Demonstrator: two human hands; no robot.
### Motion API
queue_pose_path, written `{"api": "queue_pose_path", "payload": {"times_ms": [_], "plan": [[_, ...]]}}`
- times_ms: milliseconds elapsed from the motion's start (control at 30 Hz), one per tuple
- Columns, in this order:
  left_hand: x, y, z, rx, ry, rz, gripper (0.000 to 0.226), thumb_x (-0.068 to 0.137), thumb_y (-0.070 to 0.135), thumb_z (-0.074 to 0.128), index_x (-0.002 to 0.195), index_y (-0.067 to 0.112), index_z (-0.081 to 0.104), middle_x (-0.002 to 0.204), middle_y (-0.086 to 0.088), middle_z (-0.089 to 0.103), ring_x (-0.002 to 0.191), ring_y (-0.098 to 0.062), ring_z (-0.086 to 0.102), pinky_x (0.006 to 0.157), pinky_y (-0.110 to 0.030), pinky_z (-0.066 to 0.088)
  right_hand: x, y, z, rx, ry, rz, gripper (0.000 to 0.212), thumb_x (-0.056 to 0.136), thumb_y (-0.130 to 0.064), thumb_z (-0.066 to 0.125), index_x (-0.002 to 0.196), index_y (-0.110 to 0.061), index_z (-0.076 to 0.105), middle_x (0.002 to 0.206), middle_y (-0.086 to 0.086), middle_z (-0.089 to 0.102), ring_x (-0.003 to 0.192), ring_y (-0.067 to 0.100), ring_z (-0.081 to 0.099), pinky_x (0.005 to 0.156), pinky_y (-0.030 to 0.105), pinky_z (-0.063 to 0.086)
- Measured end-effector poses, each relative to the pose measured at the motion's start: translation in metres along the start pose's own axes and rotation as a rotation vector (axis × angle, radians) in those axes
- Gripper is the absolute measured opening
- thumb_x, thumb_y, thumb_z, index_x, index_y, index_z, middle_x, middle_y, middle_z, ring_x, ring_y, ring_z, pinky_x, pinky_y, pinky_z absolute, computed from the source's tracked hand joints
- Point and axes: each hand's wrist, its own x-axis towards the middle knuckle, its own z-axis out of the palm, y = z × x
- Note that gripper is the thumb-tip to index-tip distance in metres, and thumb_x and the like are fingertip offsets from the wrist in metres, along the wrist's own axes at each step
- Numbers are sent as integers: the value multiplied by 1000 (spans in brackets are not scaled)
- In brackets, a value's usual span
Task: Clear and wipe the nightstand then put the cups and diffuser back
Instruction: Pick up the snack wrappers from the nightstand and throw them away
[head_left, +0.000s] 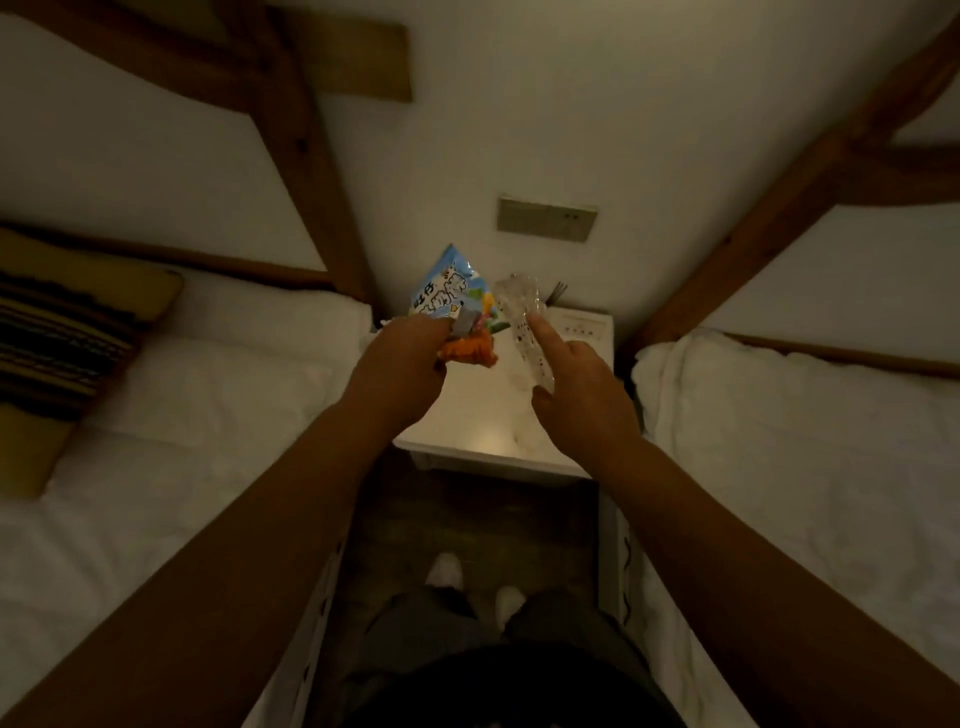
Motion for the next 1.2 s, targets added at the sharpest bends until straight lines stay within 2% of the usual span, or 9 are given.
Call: {"api": "queue_pose_path", "payload": {"times_ms": [100,200,333,400,533,633,767,967,1200], "plan": [[-16,6,-25,13,43,-17,26,91,12,61,117,13,63,110,-11,65,104,-28,59,89,-35,48,-2,-13,-14,7,23,-90,88,86,-19,64,148,-46,7,114,6,52,96,22,54,65,33,49],[-44,13,-44,28,103,-53,19,91,16,58,108,15,64,102,-10,66,95,-27,62,81,-35,49,-7,-22,-24,-9,11,-159,88,86,-20,64,147,-46,8,119,7,53,98,24,54,65,31,45],[-87,19,-57,77,182,-110,15,88,14,59,100,9,66,95,-14,68,86,-29,63,74,-26,41,-13,-36,-28,0,-26,-256,89,85,-18,65,147,-47,9,126,4,51,103,22,53,70,32,48],[-111,15,-59,117,214,-195,11,88,11,58,97,11,65,94,-12,66,86,-29,62,69,-20,37,-17,-46,-25,-10,-43,-320,88,85,-18,65,147,-47,9,123,3,52,96,17,51,64,28,43],[-167,9,-62,174,269,-416,20,88,8,55,105,16,61,103,-9,62,94,-26,56,73,-31,44,-29,-75,-16,-17,-109,-477,85,87,-19,65,148,-43,11,119,5,55,90,14,52,60,23,40],[-214,10,-67,203,302,-558,24,88,10,55,109,20,59,105,-6,62,94,-23,56,78,-38,51,-43,-102,-4,1,-212,-606,82,89,-19,61,149,-42,10,122,6,54,97,20,58,69,30,53],[-289,15,-71,228,367,-762,25,88,11,55,110,21,59,107,-4,61,95,-22,55,78,-37,51,-70,-144,19,-24,-377,-746,86,89,-22,61,148,-45,3,132,6,47,107,23,54,79,34,51],[-410,33,-68,264,493,-1030,33,88,11,54,118,24,60,114,-3,61,100,-20,53,82,-35,50,-146,-208,53,-7,-483,-1062,85,88,-27,60,150,-41,5,116,6,50,97,21,52,78,36,51],[-547,67,-51,294,632,-1289,35,88,9,55,120,24,59,115,-3,61,101,-20,49,80,-32,43,-267,-273,79,5,-587,-1339,83,87,-26,57,150,-44,6,111,2,49,95,19,51,75,38,51]]}}
